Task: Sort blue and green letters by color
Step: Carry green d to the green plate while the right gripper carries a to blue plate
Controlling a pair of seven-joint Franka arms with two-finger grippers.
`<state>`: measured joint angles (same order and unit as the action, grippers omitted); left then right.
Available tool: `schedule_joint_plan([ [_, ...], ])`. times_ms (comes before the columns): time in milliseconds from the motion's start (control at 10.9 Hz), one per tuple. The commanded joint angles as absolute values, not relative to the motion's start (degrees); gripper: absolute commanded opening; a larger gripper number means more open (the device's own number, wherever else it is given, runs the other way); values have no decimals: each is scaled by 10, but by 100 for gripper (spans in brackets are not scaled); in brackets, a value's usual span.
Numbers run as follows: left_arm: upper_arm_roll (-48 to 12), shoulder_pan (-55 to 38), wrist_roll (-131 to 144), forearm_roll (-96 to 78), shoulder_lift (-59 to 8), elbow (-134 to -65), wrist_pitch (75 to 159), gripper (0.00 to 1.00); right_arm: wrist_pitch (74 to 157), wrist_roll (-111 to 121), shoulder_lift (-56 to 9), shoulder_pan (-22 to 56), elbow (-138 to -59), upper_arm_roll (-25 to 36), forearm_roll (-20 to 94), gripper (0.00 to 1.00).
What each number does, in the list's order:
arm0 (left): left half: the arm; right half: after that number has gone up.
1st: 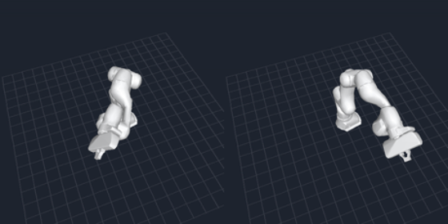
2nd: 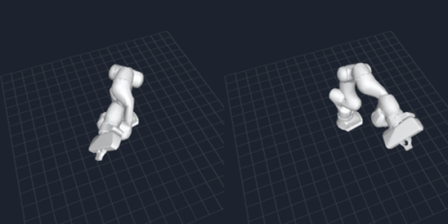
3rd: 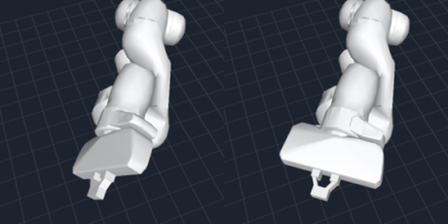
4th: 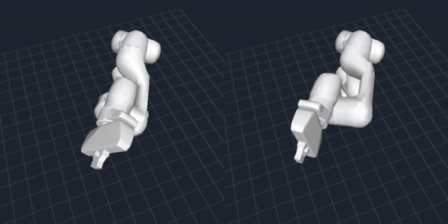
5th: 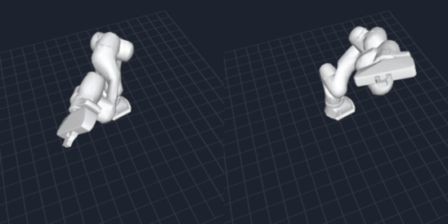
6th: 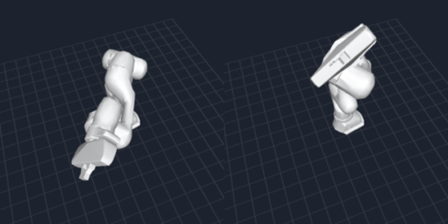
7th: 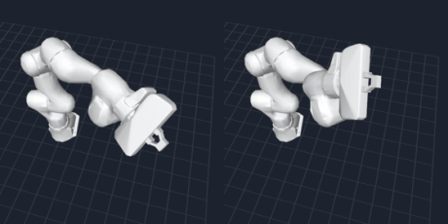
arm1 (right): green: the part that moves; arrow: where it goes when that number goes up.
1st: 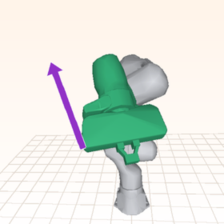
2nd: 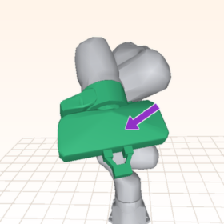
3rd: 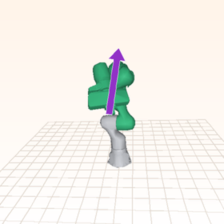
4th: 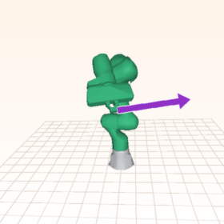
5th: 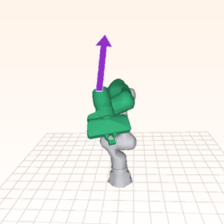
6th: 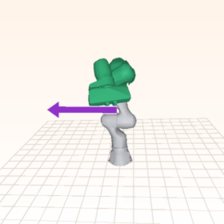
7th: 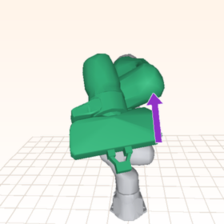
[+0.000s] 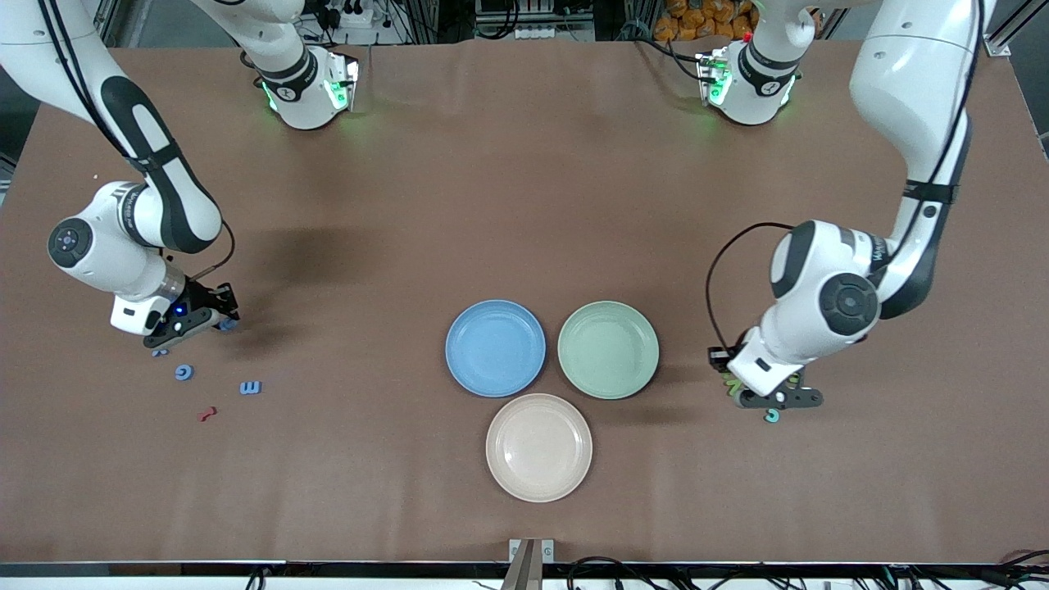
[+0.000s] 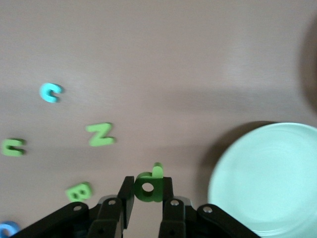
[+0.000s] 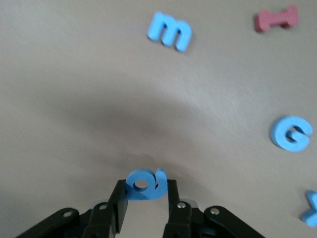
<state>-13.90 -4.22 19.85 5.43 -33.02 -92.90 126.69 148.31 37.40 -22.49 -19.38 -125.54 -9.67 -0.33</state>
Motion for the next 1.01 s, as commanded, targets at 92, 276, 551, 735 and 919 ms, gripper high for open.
schedule_joint_plan([
  [92,-133,-107,305,29,-351,-905,1252,7,1455,201,-223,-122,-1223,-117,-2,0],
  [276,-133,-128,341,29,-371,-893,1252,7,1441,100,-217,-71,-1213,-118,-1,0],
  [551,-132,-164,398,29,-402,-878,1271,7,1417,-75,-222,-24,-1191,-169,23,0],
  [735,-132,-172,411,30,-409,-875,1275,9,1413,-213,-238,52,-1140,-171,23,0],
  [919,-132,-173,409,33,-409,-875,1275,99,1392,-298,-270,95,-1084,-171,23,0],
])
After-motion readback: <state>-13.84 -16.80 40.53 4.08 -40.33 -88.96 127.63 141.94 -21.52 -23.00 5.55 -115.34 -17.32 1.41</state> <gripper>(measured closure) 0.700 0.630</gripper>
